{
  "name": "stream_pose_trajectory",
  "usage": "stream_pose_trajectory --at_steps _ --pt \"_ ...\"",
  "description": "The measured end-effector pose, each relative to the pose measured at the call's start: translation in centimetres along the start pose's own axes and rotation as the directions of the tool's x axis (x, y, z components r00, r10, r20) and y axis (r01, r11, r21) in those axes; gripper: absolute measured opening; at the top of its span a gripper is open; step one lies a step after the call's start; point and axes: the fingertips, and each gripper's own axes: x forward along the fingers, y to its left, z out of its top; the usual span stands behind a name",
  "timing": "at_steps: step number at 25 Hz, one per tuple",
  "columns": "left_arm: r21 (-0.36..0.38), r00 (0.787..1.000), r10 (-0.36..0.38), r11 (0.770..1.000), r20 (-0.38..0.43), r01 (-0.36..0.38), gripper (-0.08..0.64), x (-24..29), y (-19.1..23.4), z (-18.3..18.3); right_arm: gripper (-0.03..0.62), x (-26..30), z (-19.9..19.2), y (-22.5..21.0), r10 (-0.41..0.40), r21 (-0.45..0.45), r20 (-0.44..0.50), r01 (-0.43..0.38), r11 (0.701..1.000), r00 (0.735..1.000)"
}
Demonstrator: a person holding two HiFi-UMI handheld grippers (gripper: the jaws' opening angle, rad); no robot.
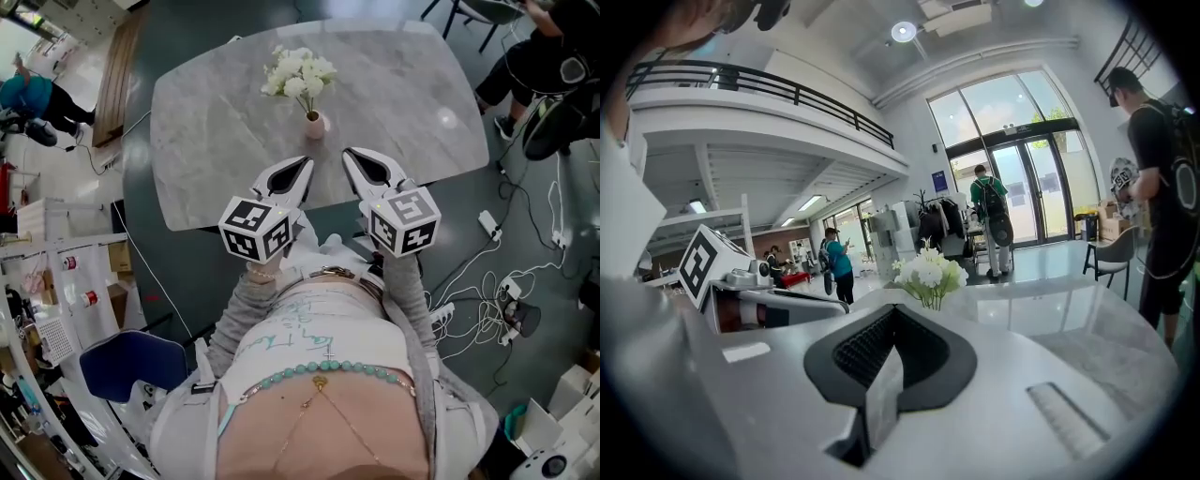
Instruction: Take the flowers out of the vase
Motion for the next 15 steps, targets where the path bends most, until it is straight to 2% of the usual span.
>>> stream_pose_trajectory --at_steps 15 --pt "0.009 0.997 -0.071 0.997 -0.040 0.072 0.000 4.2 6.3 2.3 0.026 7.0 2.1 -2.7 -0.046 0.010 -0.018 0.046 0.999 0.999"
